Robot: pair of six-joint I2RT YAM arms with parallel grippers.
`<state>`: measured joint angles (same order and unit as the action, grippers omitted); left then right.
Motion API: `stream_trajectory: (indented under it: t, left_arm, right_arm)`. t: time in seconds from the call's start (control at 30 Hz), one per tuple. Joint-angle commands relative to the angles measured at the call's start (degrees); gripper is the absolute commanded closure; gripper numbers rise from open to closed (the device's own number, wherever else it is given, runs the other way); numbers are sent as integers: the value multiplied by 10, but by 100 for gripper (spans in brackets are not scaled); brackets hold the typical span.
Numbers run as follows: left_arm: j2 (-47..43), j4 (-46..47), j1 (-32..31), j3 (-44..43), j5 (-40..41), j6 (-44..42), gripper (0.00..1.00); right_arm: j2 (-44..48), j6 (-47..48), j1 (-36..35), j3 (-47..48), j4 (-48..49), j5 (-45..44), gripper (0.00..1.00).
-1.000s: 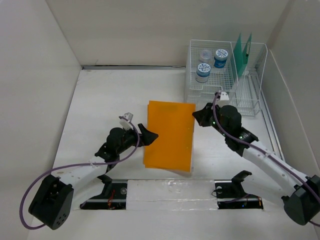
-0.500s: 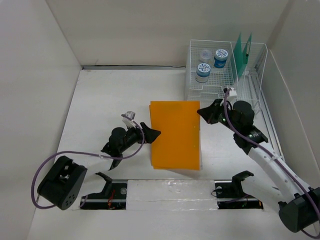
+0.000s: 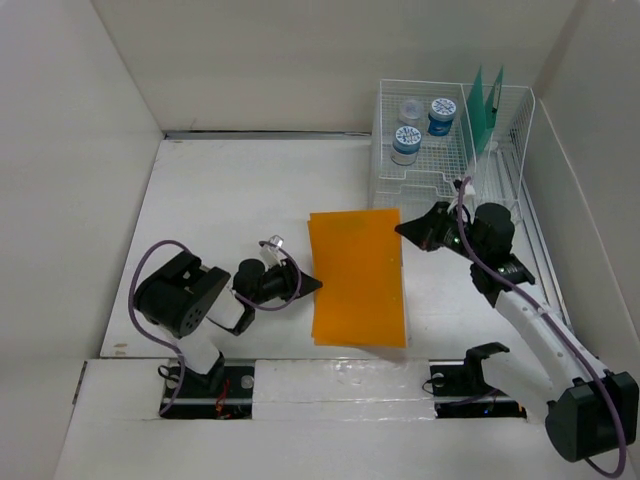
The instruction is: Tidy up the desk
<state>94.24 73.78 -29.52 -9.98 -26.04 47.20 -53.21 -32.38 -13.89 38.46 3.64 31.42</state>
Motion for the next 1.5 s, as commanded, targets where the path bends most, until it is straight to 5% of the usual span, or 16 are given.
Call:
stream_trajectory:
  t: [0.0,0.1,0.3,0.37,0.4,0.43,0.5,0.67,0.77,0.87,0.9,1.03,1.2,1.23,1.33,1.47]
  left_arm:
    - [20,401,2,2,-30,47,81]
    - [-11,370,2,3,-30,42,99]
    - [-135,206,-19,-21,-15,-20,100]
    - [-146,160,-19,-32,-27,-44,84]
    - [-145,162,-19,-24,-17,-46,47]
    - [-142,167,-19,-18,-14,-47,33]
    - [-128,209,-6,-18,-48,-32,18]
    - [-44,331,-6,-46,-80,22,10]
    - [-31,375,-12,-51,-75,32,22]
    - [-49,357,-12,-55,-74,32,47]
    - [-66,342,-12,-53,-65,29,73]
    - [-118,307,-17,-51,-60,27,99]
    - [-190,213,-17,-42,-62,-3,100]
    - [-213,203,-17,-38,-65,-4,100]
    - [-258,160,-17,-29,-75,-20,100]
    - [-310,117,-17,-18,-91,-32,100]
  right_arm:
    - [2,-19,8,-1,62,36,100]
    - [-3,-13,8,-9,59,31,100]
    - [-29,-12,13,-22,66,55,100]
    - [-29,-20,13,-26,76,69,100]
    - [-27,-25,13,-28,87,75,100]
    - [-24,-34,13,-29,92,84,100]
    - [-22,-44,19,-30,114,95,100]
    - [-41,-92,19,-36,177,152,100]
    - [-41,-102,25,-38,184,159,100]
    - [-38,-101,25,-37,162,146,100]
    - [-40,-101,25,-37,160,149,100]
    - [-44,-81,25,-38,136,133,100]
    - [-51,-32,25,-40,74,95,96]
    - [-52,-10,25,-42,66,93,88]
    - [-49,36,25,-47,36,82,34]
    - [-34,66,25,-77,44,79,7]
